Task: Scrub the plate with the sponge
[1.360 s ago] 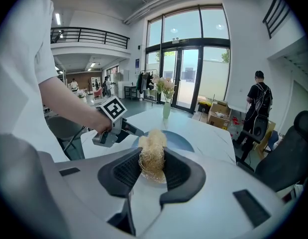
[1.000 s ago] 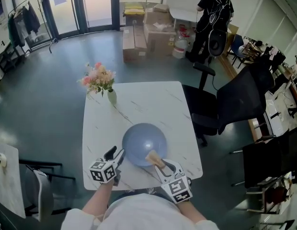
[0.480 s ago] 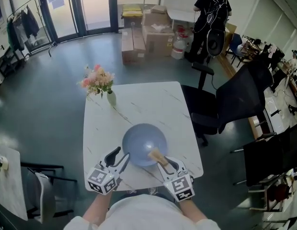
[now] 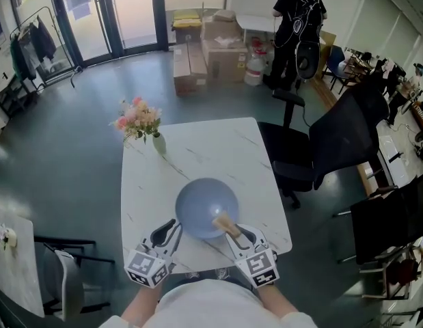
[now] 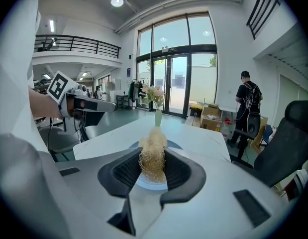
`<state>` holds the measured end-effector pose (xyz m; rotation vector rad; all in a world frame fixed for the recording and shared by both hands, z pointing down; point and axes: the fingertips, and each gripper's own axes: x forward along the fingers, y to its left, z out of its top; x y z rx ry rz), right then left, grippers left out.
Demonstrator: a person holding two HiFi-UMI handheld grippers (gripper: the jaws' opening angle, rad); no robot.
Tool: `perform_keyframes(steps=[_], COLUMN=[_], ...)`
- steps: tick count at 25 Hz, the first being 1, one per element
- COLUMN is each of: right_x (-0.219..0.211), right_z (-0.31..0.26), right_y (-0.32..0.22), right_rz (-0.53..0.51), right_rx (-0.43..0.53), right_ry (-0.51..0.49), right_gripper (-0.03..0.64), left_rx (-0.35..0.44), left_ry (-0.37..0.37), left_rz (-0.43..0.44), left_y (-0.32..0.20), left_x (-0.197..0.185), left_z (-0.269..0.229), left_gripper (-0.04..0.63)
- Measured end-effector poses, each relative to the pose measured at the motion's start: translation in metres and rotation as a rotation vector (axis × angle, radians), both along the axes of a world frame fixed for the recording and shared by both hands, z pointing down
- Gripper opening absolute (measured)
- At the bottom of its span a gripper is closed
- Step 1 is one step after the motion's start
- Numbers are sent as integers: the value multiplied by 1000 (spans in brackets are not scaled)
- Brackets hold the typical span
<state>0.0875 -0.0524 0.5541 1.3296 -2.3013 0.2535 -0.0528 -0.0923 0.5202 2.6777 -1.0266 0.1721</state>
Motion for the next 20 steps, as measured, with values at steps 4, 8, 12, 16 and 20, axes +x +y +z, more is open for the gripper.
perform_keyframes(steps=[4,8,12,16,20], right_x=[0,0,0,-4,-6], right_z=[0,2,2,1,2], right_y=[0,1,1,0,-1], right_rz=[-5,-10,-13,-24,-39], right_rx=[2,-2,-3,-1,-1], right_ry=[-11,-13,-14,-26,-16], right_gripper=[123,123,123,123,123], left_rx=[1,-4,-35,-76,-69], left_ry=[-14,-13,-17,6,-1], left_rz=[24,37,49,58,51], left_y=[4,8,15,17,14], left_x=[8,13,17,19,19], left_z=[1,2,8,12,12], left_gripper=[68,44,40,34,32])
